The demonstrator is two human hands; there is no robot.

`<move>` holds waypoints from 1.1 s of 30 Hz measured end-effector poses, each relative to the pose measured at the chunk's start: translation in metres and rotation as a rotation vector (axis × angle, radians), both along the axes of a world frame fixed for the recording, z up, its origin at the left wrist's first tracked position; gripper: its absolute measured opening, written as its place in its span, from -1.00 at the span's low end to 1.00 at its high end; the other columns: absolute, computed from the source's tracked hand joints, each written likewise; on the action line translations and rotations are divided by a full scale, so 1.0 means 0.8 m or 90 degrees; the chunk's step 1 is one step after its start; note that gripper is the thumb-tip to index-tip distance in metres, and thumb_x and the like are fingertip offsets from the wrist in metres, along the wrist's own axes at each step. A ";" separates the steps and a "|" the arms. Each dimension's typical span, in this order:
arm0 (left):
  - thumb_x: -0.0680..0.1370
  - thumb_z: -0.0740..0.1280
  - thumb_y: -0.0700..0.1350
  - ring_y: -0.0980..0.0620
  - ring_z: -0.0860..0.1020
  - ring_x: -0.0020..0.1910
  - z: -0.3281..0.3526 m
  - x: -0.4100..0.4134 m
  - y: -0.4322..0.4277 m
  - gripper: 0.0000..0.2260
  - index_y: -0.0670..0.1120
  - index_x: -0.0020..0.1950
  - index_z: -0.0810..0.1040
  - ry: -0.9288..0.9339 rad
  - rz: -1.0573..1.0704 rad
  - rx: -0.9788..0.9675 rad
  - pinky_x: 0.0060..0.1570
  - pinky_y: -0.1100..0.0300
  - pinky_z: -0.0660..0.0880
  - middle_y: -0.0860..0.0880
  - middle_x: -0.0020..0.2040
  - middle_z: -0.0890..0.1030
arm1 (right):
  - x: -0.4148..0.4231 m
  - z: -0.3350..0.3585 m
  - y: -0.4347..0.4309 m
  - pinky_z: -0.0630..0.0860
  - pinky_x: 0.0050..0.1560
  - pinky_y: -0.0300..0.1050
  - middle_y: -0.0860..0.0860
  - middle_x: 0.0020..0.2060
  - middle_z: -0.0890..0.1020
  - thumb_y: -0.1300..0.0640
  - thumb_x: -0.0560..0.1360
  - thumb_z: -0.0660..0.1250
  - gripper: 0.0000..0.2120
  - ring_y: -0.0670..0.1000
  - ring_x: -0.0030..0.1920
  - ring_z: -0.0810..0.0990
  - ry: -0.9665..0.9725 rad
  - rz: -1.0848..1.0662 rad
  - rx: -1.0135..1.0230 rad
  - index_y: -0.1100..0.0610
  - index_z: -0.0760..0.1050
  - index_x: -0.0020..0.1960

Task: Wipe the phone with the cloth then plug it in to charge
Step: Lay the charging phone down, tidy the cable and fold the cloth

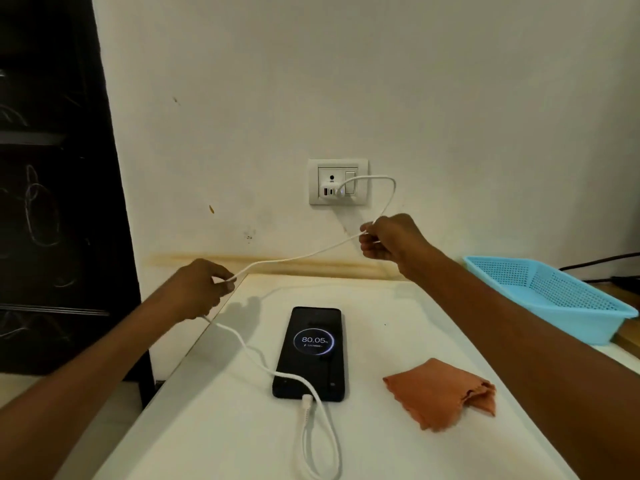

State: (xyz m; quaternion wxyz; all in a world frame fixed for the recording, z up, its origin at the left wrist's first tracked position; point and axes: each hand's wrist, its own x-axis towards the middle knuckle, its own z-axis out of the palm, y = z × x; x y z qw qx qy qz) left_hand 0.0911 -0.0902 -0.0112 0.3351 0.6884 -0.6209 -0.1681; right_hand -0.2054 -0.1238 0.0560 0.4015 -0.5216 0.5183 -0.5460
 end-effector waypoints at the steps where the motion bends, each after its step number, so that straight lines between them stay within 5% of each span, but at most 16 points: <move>1: 0.54 0.37 -0.03 0.00 0.47 -0.42 -0.011 -0.001 0.000 -0.79 -0.04 0.15 0.62 -0.052 0.015 -0.017 -0.43 0.25 0.34 -0.09 -0.25 0.56 | 0.002 -0.010 -0.008 0.60 -0.40 -0.20 0.20 -0.26 0.57 0.33 0.54 0.22 -0.85 0.05 -0.35 0.56 0.020 -0.014 0.011 0.39 0.53 0.02; 5: 0.51 0.33 0.17 -0.05 0.53 0.10 -0.030 -0.012 0.009 -0.51 0.00 0.39 0.44 -0.208 0.027 0.009 0.02 0.15 0.43 -0.09 0.24 0.54 | 0.005 -0.044 -0.039 0.67 -0.23 -0.05 0.21 -0.32 0.61 0.33 0.45 0.35 -0.84 0.10 -0.38 0.61 0.079 -0.060 0.052 0.43 0.55 -0.02; 7: 0.54 0.24 0.22 -0.09 0.45 0.26 -0.030 -0.023 0.019 -0.46 -0.06 0.42 0.39 -0.310 0.034 -0.023 0.16 0.09 0.40 -0.10 0.31 0.45 | 0.006 -0.055 -0.049 0.68 -0.21 -0.01 0.20 -0.35 0.61 0.34 0.43 0.36 -0.85 0.12 -0.40 0.61 0.085 -0.075 0.060 0.42 0.57 -0.04; 9: 0.55 0.22 0.21 -0.05 0.43 0.26 -0.027 -0.035 0.037 -0.51 -0.04 0.38 0.43 -0.313 0.011 -0.148 0.17 0.08 0.41 -0.06 0.25 0.48 | 0.006 -0.063 -0.054 0.67 -0.26 -0.04 0.19 -0.34 0.62 0.33 0.43 0.36 -0.86 0.11 -0.42 0.62 0.101 -0.088 0.063 0.39 0.57 -0.06; 12: 0.56 0.26 0.10 0.20 0.50 0.07 -0.016 -0.062 0.079 -0.74 0.11 0.21 0.55 -0.180 -0.195 -0.251 0.05 0.21 0.44 0.14 0.06 0.55 | 0.008 -0.072 -0.058 0.66 -0.28 -0.06 0.21 -0.36 0.61 0.33 0.41 0.34 -0.87 0.11 -0.44 0.61 0.130 -0.082 0.051 0.40 0.56 -0.11; 19: 0.58 0.27 -0.24 0.25 0.36 0.32 0.007 -0.146 0.158 -0.61 0.09 0.36 0.48 -0.207 -0.637 -0.136 0.37 0.20 0.27 0.17 0.33 0.47 | 0.012 -0.093 -0.058 0.65 -0.28 -0.06 0.17 -0.42 0.59 0.32 0.40 0.33 -0.86 0.10 -0.47 0.59 0.209 -0.074 0.034 0.40 0.59 -0.12; 24: 0.51 0.38 -0.21 0.13 0.28 0.33 -0.007 -0.173 0.158 -0.54 0.14 0.35 0.46 -0.486 -0.662 -0.148 0.38 0.02 0.00 0.11 0.31 0.46 | 0.008 -0.098 -0.055 0.59 -0.33 -0.10 0.19 -0.40 0.56 0.31 0.44 0.35 -0.86 0.10 -0.47 0.55 0.217 -0.054 0.029 0.40 0.58 -0.08; 28: 0.54 0.38 -0.20 0.08 0.28 0.29 -0.002 -0.167 0.163 -0.62 0.07 0.34 0.49 -0.580 -0.631 -0.149 0.35 0.15 -0.06 0.04 0.28 0.45 | 0.008 -0.101 -0.056 0.64 -0.26 -0.06 0.19 -0.35 0.62 0.28 0.44 0.37 -0.87 0.11 -0.40 0.60 0.243 -0.049 0.033 0.35 0.59 -0.08; 33: 0.34 0.57 -0.15 0.09 0.36 0.17 0.014 -0.141 0.184 -0.58 0.08 0.16 0.59 -0.631 -0.634 -0.277 0.20 0.10 0.20 0.05 0.10 0.50 | 0.007 -0.107 -0.057 0.66 -0.24 -0.05 0.18 -0.35 0.63 0.27 0.45 0.37 -0.87 0.10 -0.39 0.62 0.238 -0.052 0.025 0.34 0.59 -0.07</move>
